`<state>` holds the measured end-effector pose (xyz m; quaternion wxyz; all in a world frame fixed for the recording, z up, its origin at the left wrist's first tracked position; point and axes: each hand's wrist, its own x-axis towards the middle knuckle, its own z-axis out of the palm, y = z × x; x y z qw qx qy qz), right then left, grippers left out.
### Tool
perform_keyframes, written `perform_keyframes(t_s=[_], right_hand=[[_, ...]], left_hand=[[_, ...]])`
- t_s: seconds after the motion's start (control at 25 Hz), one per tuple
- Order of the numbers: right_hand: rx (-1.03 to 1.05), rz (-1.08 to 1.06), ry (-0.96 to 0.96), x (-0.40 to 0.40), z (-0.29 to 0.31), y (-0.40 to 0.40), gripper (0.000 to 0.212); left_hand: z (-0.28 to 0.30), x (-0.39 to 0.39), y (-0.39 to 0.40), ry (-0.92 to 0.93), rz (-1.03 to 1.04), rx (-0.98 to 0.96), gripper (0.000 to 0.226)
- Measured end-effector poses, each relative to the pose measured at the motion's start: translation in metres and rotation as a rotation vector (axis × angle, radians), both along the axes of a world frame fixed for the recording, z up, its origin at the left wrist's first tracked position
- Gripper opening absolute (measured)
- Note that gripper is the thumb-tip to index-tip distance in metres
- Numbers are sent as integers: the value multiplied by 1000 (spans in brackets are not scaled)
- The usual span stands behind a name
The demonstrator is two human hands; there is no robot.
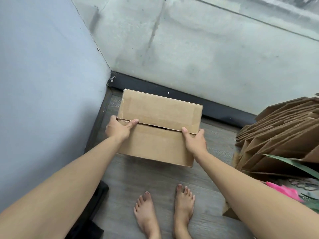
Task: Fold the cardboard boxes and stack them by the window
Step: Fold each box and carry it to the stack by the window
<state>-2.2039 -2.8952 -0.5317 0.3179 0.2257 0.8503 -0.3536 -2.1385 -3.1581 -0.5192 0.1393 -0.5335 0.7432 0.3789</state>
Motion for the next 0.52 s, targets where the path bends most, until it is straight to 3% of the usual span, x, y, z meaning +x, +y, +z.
perform_keyframes(t_s=[0.44,0.52], right_hand=[[28,49,-135,-4,-59,8,68],[4,41,-154,-9,-59,10,70]], left_hand=[[-68,-11,-3,-60,-103,12,91],[-60,-13,1,-56,-220,-117,99]])
